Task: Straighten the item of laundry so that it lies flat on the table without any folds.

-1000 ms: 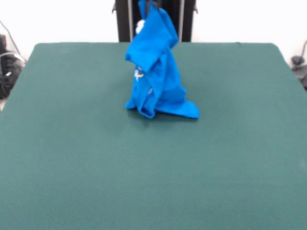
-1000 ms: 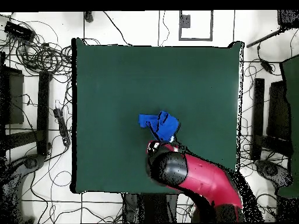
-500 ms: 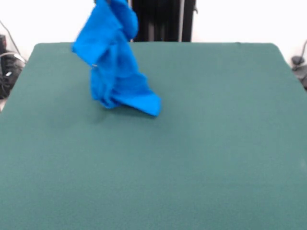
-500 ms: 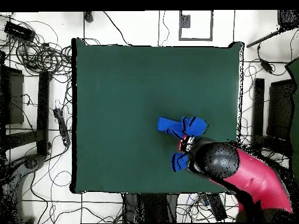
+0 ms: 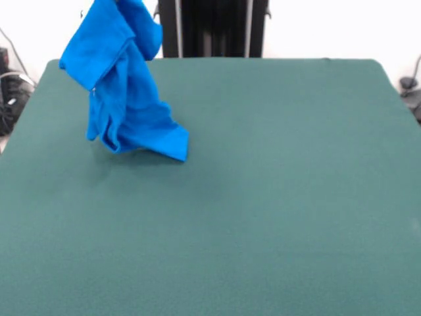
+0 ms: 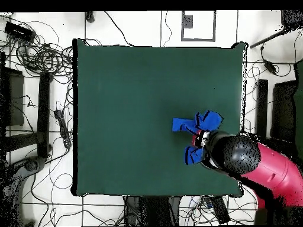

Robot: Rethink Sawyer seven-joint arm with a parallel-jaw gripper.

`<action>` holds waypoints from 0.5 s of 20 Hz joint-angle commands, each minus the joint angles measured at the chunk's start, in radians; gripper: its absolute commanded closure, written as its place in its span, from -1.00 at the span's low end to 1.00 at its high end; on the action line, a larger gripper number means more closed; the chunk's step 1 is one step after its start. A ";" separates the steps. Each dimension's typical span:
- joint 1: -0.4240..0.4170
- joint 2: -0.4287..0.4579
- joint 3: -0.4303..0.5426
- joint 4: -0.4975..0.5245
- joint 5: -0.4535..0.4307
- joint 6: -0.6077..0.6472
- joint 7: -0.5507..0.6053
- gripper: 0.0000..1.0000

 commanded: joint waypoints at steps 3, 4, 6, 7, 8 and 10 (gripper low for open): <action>0.001 0.000 0.166 -0.006 -0.035 0.112 -0.152 1.00; -0.001 0.000 0.169 -0.005 -0.037 0.112 -0.151 1.00; -0.005 -0.001 0.174 -0.004 -0.041 0.113 -0.147 1.00; -0.007 -0.002 0.178 -0.004 -0.044 0.113 -0.144 1.00; -0.009 -0.003 0.182 -0.003 -0.046 0.114 -0.142 1.00; -0.014 -0.004 0.189 -0.002 -0.051 0.115 -0.137 1.00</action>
